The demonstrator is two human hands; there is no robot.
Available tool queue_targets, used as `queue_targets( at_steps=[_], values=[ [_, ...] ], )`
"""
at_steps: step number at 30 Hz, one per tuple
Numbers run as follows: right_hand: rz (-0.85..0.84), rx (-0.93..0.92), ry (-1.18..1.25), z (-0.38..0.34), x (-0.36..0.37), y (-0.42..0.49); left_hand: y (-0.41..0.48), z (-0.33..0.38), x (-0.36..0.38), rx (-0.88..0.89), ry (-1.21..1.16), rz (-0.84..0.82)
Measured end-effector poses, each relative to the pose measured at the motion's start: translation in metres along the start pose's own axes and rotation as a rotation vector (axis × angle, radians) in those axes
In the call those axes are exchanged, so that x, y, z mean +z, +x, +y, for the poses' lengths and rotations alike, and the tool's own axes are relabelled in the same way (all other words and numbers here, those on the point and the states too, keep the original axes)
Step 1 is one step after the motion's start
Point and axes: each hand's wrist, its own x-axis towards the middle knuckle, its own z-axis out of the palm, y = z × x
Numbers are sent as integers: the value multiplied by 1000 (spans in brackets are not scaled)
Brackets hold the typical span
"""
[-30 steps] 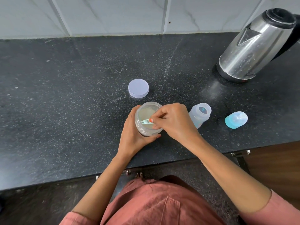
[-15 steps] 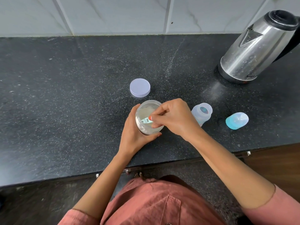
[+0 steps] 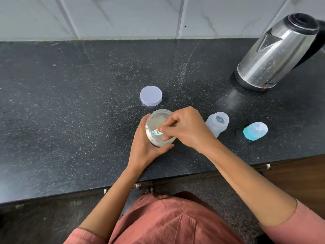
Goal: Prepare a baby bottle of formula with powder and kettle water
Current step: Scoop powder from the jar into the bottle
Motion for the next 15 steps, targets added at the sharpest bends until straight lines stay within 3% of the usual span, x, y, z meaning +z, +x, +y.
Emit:
queue_targets(
  at_steps=[5, 15],
  values=[
    [36, 19, 79, 1, 2, 0, -1, 0, 1, -8, 7, -4],
    [92, 223, 563, 22, -14, -2, 2, 5, -3, 30, -26, 16]
  ],
)
